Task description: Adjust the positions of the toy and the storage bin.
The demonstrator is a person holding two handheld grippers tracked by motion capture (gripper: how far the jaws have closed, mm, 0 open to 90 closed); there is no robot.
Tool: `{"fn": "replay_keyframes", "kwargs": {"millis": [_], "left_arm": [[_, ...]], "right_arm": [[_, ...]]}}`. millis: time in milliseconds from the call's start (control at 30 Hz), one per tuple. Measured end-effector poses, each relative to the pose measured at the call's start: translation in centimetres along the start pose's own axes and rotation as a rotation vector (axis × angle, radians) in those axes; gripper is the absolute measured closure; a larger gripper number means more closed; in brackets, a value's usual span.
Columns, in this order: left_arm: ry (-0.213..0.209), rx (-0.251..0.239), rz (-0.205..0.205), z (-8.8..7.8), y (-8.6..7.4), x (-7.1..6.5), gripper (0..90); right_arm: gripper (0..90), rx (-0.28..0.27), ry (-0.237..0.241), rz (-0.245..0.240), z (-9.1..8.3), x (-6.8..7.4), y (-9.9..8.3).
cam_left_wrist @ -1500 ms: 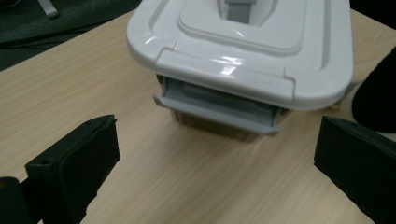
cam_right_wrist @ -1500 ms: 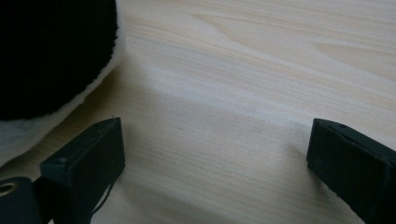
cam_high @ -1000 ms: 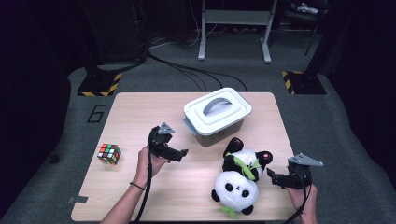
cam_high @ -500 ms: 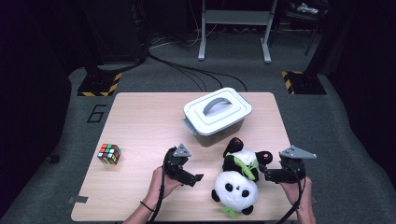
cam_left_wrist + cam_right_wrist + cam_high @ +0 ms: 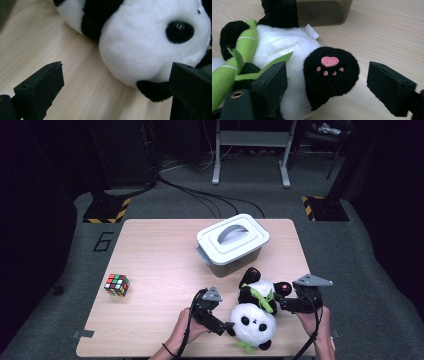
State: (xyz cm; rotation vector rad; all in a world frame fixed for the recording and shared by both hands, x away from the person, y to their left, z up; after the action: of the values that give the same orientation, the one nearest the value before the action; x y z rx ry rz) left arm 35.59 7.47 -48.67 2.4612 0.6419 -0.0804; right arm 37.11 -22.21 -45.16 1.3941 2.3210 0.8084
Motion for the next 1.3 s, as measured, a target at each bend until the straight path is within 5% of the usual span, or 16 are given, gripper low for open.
{"fn": "replay_keyframes", "kwargs": {"millis": [233,333,733,1000,1300], "left_arm": [[-0.052,0.000,0.022,0.9,0.2,-0.6,17.4],[-0.094,-0.003,0.051,0.9,0.3,-0.8,34.5],[-0.104,0.003,0.093,1.0,0.6,-1.1,69.2],[-0.098,0.035,0.116,0.3,0.9,0.5,73.7],[-0.021,0.064,0.103,-0.8,1.3,3.3,74.2]], "right_arm": [[37.9,0.023,0.007,0.008,0.7,0.2,-0.3],[48.6,0.029,-0.010,0.021,0.9,0.0,-0.7],[66.6,0.029,-0.030,0.032,1.2,0.6,-1.3],[67.3,0.033,-0.012,0.088,0.5,0.9,-1.7],[67.6,0.053,-0.022,0.127,-0.2,2.4,-2.6]]}}
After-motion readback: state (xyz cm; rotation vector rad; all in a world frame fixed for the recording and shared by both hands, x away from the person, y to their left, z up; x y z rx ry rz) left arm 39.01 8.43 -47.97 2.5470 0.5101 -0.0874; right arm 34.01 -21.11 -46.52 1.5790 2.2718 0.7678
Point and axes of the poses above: each handheld gripper's, and its own axes: z roughly forward along the jaws, y roughly out of its top, x roughly to its left, the point moved 2 cm from there along z, roughly forward along the jaws, and after that the axes turned 14 degrees about x, right-handed, at the moved point
